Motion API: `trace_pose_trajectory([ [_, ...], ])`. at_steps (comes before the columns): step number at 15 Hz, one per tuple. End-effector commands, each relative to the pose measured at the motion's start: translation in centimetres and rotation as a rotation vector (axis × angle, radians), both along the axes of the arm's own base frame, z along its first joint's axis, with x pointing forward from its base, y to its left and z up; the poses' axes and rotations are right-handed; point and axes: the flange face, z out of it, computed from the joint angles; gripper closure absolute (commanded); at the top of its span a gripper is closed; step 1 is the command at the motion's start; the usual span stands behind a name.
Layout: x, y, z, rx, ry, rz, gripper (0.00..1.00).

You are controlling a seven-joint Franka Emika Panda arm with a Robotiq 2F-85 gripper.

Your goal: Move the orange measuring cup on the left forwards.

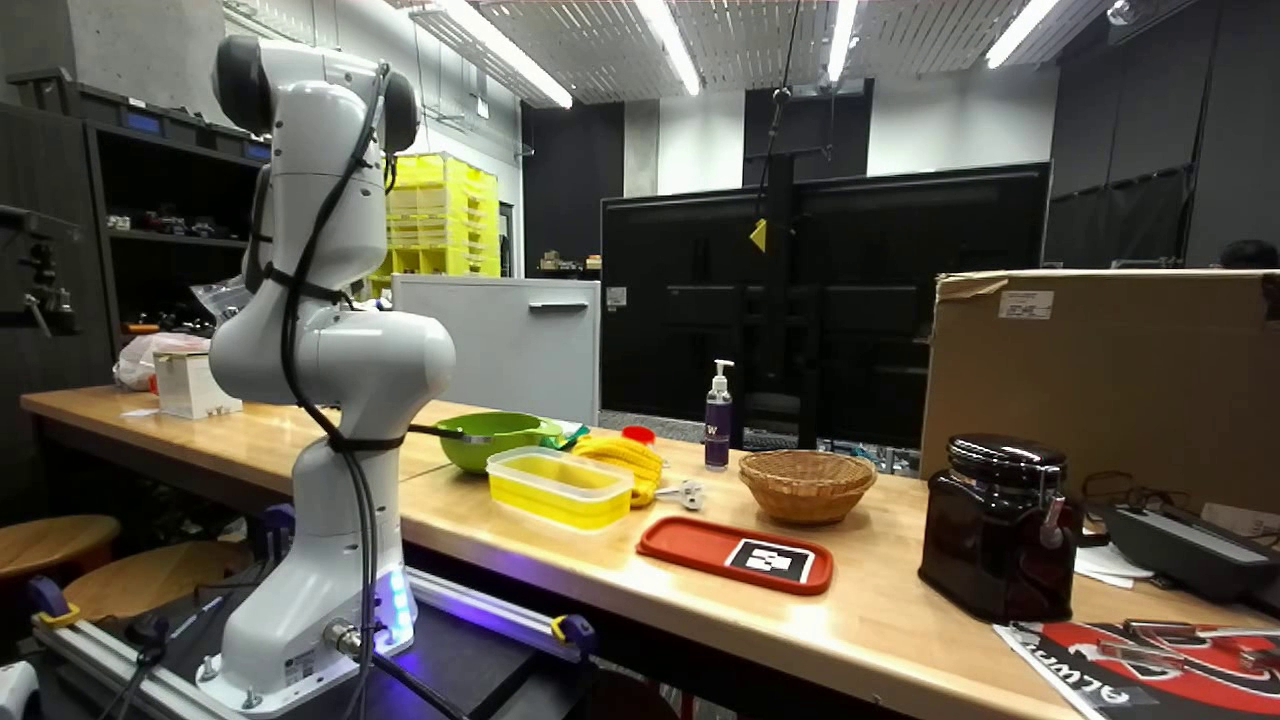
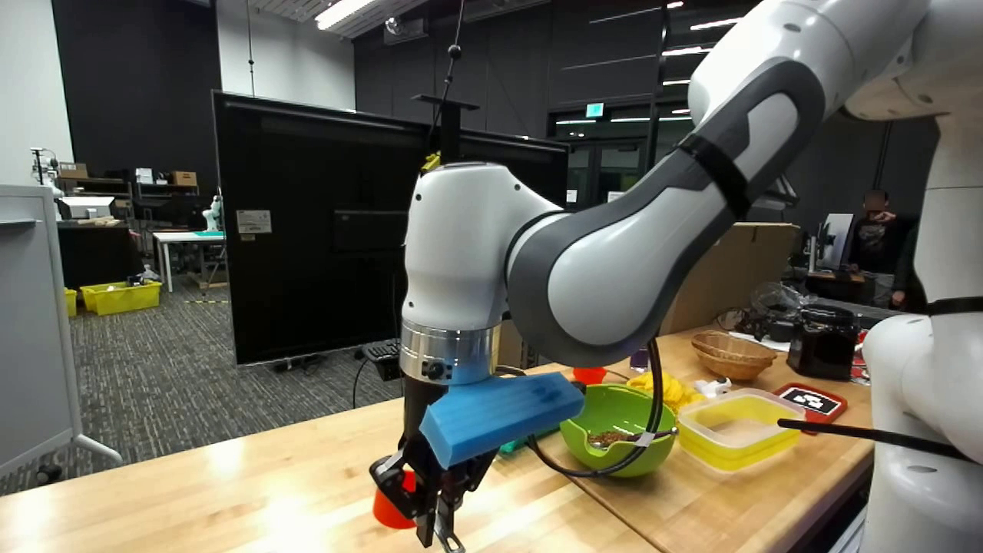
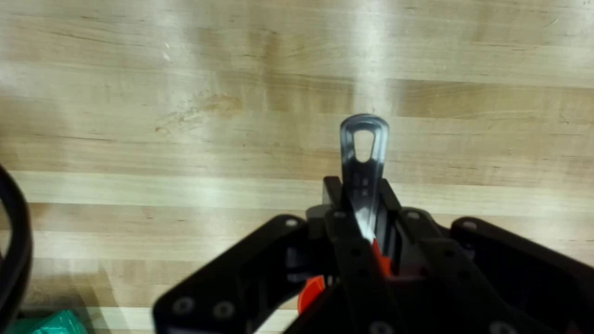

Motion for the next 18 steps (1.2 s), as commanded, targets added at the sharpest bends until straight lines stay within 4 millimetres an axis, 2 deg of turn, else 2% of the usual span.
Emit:
trace_pose_trajectory([
  [1,0.04,-0.04,0.02,0.002,0.0,0.001,0.83],
  [16,0.18,-0.11,0.02,0.005,-0.003,-0.001,0.83],
  [17,0.23,-0.33,0.11,0.014,-0.016,-0.018,0.96],
  [18,0.37,-0.64,0.17,0.018,-0.026,-0.048,0.96],
])
